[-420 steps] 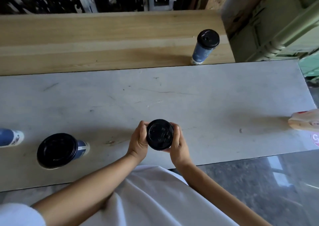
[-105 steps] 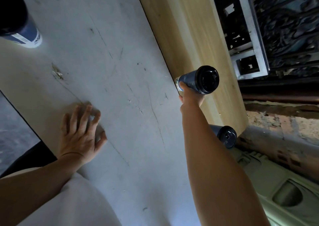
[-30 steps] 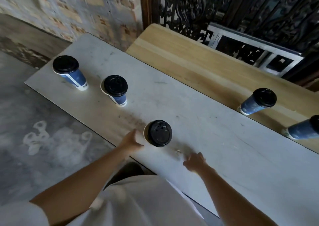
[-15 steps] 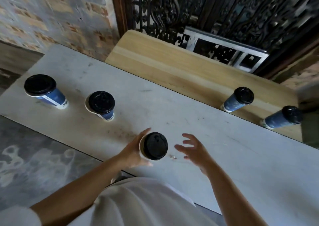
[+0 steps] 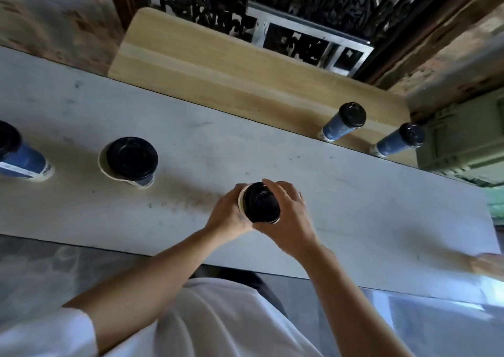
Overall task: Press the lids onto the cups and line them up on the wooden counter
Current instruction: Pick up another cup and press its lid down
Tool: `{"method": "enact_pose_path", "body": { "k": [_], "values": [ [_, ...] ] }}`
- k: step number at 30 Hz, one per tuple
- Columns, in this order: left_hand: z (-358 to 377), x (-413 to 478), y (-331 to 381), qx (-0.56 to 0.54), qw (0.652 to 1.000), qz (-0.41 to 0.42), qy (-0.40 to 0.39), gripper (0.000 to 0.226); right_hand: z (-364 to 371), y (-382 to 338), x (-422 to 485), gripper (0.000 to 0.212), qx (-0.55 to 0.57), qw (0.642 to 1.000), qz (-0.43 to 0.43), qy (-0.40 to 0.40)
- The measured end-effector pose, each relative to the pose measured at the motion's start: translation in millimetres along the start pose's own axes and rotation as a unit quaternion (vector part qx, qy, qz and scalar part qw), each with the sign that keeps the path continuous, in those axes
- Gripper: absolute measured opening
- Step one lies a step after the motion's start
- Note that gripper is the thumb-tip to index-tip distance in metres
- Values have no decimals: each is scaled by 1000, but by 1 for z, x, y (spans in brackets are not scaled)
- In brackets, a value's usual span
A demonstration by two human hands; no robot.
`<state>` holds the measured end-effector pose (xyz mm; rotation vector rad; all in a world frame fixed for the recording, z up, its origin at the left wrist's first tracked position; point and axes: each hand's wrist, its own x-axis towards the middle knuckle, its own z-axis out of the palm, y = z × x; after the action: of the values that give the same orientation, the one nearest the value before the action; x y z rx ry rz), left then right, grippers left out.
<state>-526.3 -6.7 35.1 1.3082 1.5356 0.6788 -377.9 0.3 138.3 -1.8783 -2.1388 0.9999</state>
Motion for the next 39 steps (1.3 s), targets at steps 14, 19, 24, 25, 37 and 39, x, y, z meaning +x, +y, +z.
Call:
{"method": "enact_pose_path", "body": {
  "k": [14,19,24,25,37,39],
  "values": [
    [58,-12,29,-16,989,-79,125,62,-17,36,20,75,-117,985,-103,-78],
    [67,-19,28,-83,981,-92,151,66,-21,41,24,78,-144,976,-133,-90],
    [46,-17,35,-96,987,-111,61,43,-22,42,29,84,-144,976,-132,-95],
    [39,-16,30,-161,978,-126,42,30,-20,44,28,84,-138,977,-134,-93],
    [33,-15,45,-381,909,-142,88,29,-10,63,33,67,313,947,17,-73],
    [36,-17,45,-340,926,-125,108,20,-2,67,30,25,467,876,116,-33]
  ]
}}
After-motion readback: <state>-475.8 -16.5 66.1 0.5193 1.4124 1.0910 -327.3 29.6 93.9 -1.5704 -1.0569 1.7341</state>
